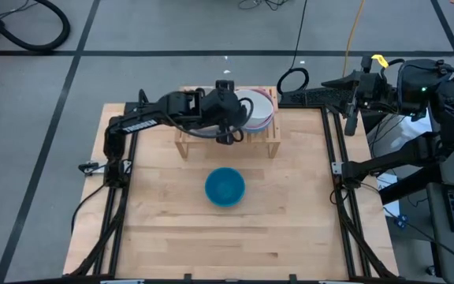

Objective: Place and stack bowls onto a shelf
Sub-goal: Stack the white bowl on top of the pink bowl on the shelf

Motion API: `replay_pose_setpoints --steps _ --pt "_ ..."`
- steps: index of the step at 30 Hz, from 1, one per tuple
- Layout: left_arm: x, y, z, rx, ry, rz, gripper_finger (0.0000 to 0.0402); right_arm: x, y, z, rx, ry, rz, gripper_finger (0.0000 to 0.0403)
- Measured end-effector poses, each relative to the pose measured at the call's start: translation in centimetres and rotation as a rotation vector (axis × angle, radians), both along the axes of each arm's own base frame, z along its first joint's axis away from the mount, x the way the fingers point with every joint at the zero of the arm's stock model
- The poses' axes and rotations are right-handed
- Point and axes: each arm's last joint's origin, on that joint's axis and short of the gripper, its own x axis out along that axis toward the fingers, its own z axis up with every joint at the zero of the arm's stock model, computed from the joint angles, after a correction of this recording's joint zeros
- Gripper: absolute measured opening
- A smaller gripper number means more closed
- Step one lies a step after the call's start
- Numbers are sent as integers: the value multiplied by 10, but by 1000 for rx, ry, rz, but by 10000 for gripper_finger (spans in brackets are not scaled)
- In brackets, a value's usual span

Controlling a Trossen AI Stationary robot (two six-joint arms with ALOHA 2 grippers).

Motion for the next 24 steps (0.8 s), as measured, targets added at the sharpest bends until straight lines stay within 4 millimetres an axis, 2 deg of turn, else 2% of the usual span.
replay_pose_setpoints --steps 6,10,13,18,24 --pt "1 -7 -1 2 10 -16 33 0 0 0 3 -1 5 160" --pt "-8 -10 10 55 -21 33 33 4 0 -1 6 8 7 160" --pt "-26 -8 28 79 -86 111 33 10 -1 -2 8 21 7 160" --pt "-59 -8 56 4 -243 185 33 25 -2 -6 28 53 53 160" --pt "-115 -13 95 -55 -430 231 33 50 -3 -13 26 117 118 134"
